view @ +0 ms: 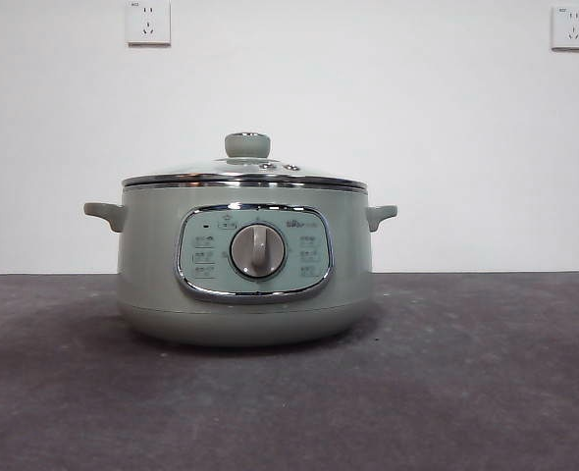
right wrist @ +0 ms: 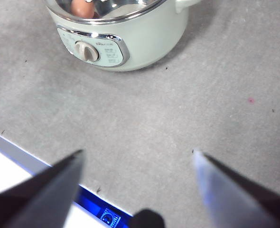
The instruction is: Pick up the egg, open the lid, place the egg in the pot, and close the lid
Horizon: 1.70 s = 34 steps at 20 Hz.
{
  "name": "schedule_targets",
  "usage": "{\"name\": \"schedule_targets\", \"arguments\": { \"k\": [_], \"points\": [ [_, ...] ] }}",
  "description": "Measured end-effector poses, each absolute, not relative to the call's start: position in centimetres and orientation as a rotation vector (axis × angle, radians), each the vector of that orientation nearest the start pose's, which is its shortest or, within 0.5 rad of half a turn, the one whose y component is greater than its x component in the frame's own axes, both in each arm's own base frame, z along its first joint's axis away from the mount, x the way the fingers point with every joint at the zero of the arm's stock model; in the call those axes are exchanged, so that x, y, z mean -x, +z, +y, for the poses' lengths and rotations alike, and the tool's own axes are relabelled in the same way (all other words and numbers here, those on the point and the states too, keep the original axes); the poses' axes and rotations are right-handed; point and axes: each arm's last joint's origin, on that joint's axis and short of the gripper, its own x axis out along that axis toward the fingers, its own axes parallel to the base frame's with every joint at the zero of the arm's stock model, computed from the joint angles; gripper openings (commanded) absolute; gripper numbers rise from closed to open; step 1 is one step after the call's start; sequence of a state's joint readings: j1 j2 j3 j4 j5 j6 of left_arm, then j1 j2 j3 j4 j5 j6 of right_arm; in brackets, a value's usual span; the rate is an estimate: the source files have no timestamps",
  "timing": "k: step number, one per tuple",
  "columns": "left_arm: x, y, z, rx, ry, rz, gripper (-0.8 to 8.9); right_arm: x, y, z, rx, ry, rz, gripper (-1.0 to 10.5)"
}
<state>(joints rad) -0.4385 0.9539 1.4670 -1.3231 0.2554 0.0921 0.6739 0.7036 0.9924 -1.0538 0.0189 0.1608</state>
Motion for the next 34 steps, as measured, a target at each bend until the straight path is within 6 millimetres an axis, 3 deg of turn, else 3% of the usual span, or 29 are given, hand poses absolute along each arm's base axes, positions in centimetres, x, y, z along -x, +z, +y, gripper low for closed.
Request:
{"name": "schedule_targets", "arguments": {
  "k": [1,2,14,22,24,26,29,31,34],
  "points": [
    [-10.3,42.2,-5.6,-0.159,-0.693,0.791,0.79,-8.3,33.5,6.6,0.116,0.560,0.778,-0.1],
    [-10.3,42.2,-5.6,-0.159,-0.693,0.791,-0.21,-8.3,33.5,6.6,0.116,0.560,0.778,-0.1],
    [-10.7,42.1,-5.8,-0.154,-0.689,0.809,-0.04,-8.3,33.5,6.6,0.101,0.554,0.782,0.0],
    [-14.1,41.3,-7.4,-0.165,-0.670,0.837,-0.04,-8.3,33.5,6.6,0.101,0.554,0.782,0.0],
    [-14.9,41.7,-7.6,-0.159,-0.663,0.753,-0.04,-8.3,33.5,6.6,0.102,0.554,0.782,0.0],
    [-15.3,43.3,-7.3,-0.168,-0.657,0.539,-0.04,-8.3,33.5,6.6,0.102,0.554,0.782,0.0],
    [-14.2,44.6,-5.7,-0.172,-0.616,0.211,-0.04,-8.3,33.5,6.6,0.102,0.554,0.782,0.0],
    [-13.0,43.5,-4.0,-0.168,-0.563,0.057,-0.04,-8.3,33.5,6.6,0.102,0.554,0.782,0.0],
    [-11.7,38.4,-1.9,-0.175,-0.407,0.013,-0.04,-8.3,33.5,6.6,0.102,0.554,0.782,0.0]
  ]
}}
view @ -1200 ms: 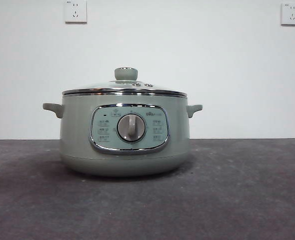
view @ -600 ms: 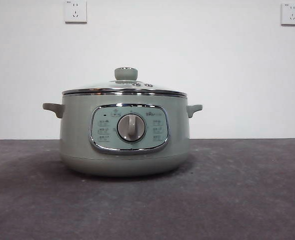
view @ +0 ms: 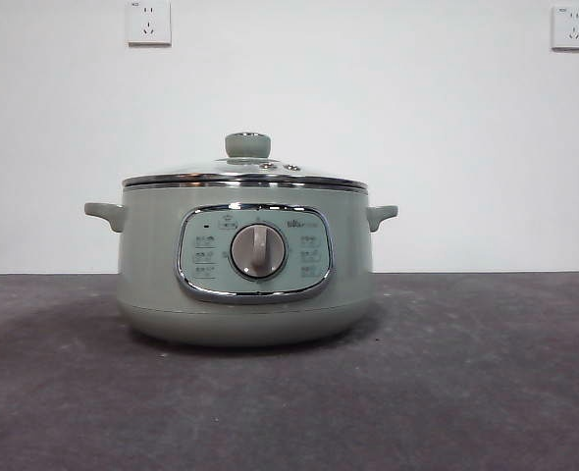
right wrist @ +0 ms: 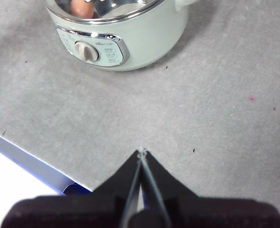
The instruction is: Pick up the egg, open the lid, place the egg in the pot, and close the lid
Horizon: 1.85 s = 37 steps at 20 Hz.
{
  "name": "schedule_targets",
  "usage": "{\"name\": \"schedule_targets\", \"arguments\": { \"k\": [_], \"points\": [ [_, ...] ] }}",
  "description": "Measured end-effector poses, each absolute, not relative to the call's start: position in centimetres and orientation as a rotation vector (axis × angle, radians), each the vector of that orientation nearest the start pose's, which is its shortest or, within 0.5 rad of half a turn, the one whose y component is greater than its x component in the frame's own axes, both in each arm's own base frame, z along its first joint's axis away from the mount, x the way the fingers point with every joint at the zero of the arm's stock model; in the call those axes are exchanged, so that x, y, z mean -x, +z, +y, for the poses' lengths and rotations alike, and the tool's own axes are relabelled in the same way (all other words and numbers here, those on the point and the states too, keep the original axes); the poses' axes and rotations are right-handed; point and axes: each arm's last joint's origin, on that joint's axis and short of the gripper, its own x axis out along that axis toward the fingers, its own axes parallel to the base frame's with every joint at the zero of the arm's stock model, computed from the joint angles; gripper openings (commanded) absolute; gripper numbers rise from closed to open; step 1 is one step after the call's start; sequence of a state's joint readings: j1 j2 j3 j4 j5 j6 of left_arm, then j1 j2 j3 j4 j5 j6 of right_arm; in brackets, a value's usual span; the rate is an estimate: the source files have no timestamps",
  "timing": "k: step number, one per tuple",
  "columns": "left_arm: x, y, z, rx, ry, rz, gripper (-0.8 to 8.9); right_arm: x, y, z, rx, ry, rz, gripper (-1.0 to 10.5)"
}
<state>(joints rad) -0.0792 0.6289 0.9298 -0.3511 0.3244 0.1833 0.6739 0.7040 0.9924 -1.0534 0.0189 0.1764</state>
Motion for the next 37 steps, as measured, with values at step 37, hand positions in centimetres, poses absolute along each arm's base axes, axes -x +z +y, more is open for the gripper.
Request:
{"name": "schedule_targets", "arguments": {
  "k": [37],
  "points": [
    [-9.8,14.9,0.0,-0.043,-0.084,0.204,-0.04,-8.4,33.5,6.6,0.103,0.550,0.782,0.0]
  ]
}}
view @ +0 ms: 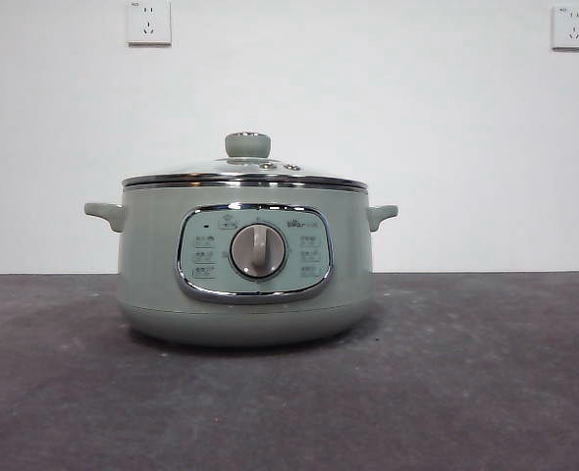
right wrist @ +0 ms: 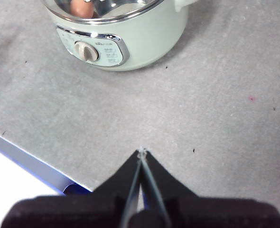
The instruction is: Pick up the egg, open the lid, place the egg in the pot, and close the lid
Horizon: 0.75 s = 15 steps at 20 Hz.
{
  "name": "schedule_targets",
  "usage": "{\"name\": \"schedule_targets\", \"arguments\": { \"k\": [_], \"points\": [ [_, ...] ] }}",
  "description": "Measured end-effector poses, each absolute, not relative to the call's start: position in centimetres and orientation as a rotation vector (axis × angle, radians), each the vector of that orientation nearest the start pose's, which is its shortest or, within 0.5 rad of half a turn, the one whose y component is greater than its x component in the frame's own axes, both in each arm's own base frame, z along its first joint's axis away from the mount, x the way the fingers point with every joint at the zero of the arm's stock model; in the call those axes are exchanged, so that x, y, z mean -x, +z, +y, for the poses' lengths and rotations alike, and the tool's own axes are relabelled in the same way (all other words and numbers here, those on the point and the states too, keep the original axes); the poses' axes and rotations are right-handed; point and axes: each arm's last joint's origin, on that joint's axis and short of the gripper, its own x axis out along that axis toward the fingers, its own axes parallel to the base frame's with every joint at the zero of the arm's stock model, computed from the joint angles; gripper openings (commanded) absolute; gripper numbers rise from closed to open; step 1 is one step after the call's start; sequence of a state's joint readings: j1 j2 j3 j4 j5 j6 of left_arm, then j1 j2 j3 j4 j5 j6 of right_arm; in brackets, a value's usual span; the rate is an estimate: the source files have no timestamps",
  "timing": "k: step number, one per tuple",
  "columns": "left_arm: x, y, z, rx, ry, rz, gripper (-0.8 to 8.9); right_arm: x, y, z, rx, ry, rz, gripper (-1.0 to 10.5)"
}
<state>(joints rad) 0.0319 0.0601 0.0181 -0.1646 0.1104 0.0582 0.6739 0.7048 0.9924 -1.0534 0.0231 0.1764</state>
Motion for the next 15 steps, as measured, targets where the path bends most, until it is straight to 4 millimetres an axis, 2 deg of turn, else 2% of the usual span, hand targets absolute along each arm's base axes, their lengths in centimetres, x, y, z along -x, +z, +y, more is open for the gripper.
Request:
{"name": "schedule_targets", "arguments": {
  "k": [3,6,8,10,12,15],
  "points": [
    [-9.9,14.9,0.0,-0.043,-0.084,0.210,-0.04,-8.2,33.6,6.2,0.111,0.500,0.754,0.0],
    [-9.9,14.9,0.0,-0.043,-0.084,0.212,-0.04,-7.6,34.2,4.8,0.092,0.445,0.664,0.0],
    [-9.9,14.9,0.0,-0.043,-0.084,0.212,-0.04,-7.1,34.9,3.4,0.034,0.359,0.514,0.0],
    [-9.9,14.9,0.0,-0.043,-0.084,0.212,-0.04,-6.6,34.6,2.1,-0.031,0.240,0.346,0.0],
    [-9.9,14.9,0.0,-0.043,-0.084,0.212,-0.04,-6.1,32.8,1.1,-0.061,0.122,0.211,0.0],
    [-9.9,14.9,0.0,-0.043,-0.085,0.212,-0.04,-6.6,28.4,0.2,-0.060,-0.011,0.098,0.0]
  ]
}}
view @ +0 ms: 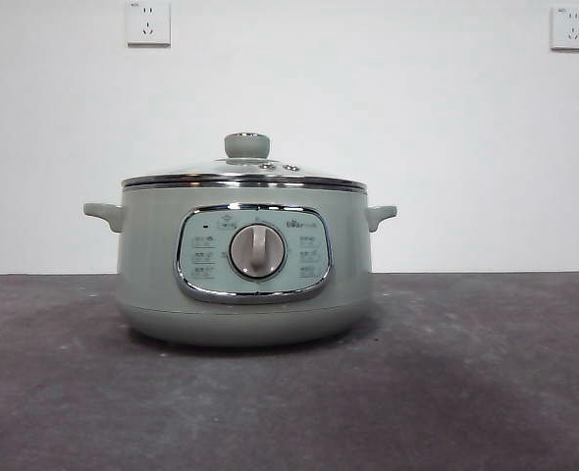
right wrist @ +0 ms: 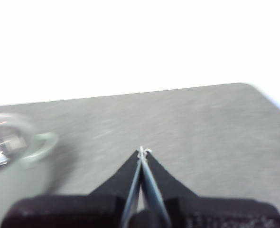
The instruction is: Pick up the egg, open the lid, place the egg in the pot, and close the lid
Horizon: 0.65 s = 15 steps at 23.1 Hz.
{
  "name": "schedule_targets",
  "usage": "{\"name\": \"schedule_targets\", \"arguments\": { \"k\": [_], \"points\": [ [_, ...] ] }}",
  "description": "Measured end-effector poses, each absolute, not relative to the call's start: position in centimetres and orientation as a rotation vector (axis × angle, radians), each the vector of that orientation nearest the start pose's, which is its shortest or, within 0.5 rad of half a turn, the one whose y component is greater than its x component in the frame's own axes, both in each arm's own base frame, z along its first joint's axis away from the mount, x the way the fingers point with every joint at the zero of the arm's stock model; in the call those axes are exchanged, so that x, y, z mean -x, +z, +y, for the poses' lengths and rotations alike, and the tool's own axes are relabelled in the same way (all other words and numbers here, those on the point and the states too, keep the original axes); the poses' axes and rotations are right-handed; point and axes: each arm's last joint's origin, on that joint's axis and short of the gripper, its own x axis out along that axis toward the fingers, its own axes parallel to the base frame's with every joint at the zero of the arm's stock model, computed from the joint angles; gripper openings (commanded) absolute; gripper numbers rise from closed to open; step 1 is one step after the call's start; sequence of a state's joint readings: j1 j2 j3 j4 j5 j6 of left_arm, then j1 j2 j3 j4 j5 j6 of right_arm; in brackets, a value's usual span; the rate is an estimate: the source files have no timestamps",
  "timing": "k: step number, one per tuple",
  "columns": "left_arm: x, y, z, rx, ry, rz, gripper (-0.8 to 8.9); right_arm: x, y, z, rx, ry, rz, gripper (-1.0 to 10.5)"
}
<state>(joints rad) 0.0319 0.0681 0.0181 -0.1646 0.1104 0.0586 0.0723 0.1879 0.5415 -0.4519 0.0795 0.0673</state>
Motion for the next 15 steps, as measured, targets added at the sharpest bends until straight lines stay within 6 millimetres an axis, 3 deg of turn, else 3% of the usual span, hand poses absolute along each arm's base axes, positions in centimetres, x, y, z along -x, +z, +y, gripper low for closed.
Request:
{"name": "schedule_targets", "arguments": {
  "k": [9,15],
  "points": [
    [-9.9,14.9,0.0,-0.043,-0.084,0.212,-0.04,-8.9,18.9,-0.1,-0.056,-0.062,0.074,0.0],
    [-9.9,14.9,0.0,-0.043,-0.084,0.211,-0.04,-9.5,15.7,0.0,-0.052,-0.064,0.159,0.0]
  ]
}}
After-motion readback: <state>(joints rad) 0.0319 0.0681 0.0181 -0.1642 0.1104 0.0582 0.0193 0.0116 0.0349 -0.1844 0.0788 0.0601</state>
